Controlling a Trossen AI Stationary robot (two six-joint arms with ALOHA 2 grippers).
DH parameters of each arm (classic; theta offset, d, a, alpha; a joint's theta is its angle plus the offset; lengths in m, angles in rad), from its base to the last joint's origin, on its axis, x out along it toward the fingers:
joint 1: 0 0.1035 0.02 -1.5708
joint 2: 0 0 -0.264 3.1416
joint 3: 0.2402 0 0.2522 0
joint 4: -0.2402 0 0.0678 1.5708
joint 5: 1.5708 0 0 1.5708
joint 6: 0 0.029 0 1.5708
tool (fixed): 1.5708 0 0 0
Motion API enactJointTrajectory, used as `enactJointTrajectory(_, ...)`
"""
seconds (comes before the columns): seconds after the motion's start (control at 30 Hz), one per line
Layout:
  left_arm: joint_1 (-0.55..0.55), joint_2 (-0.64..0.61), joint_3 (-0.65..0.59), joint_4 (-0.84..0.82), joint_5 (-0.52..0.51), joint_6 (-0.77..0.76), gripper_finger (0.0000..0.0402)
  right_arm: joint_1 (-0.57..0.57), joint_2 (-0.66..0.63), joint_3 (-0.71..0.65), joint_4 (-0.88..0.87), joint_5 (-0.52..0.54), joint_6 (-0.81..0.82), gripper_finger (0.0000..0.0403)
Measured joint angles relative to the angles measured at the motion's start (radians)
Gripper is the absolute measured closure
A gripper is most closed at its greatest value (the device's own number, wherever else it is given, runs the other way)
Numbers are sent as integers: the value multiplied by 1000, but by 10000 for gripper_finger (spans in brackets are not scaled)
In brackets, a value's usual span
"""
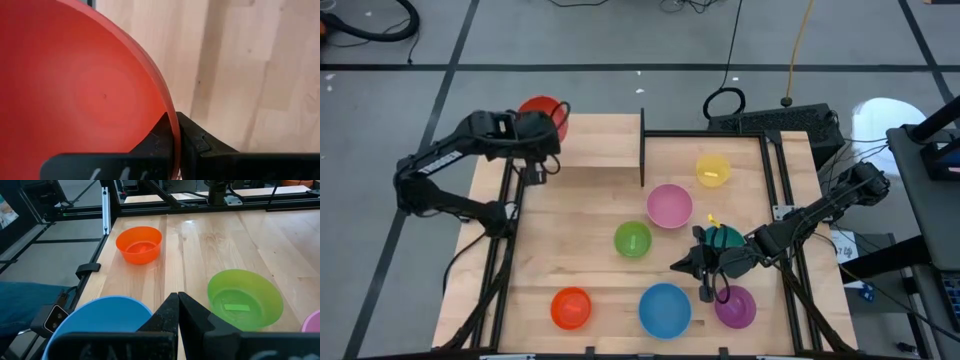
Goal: Place and stack bowls onto a shelf
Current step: Put the top orange bowl on the shelf
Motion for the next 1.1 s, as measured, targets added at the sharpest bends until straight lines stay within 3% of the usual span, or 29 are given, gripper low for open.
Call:
enactJointTrajectory(0.17, 73, 0, -22, 25, 6, 3, 375, 0, 0, 0, 0, 2, 0, 403)
enactJointTrajectory(0.47, 125, 0, -119, 89, 8, 17, 394, 0, 0, 0, 0, 2, -2, 403)
enactJointTrajectory(0.7, 163, 0, -202, 169, 2, 59, 370, 0, 0, 0, 0, 2, -1, 403)
enactJointTrajectory(1.1, 242, 0, -303, 189, 24, 58, 367, 0, 0, 0, 0, 2, 4, 403)
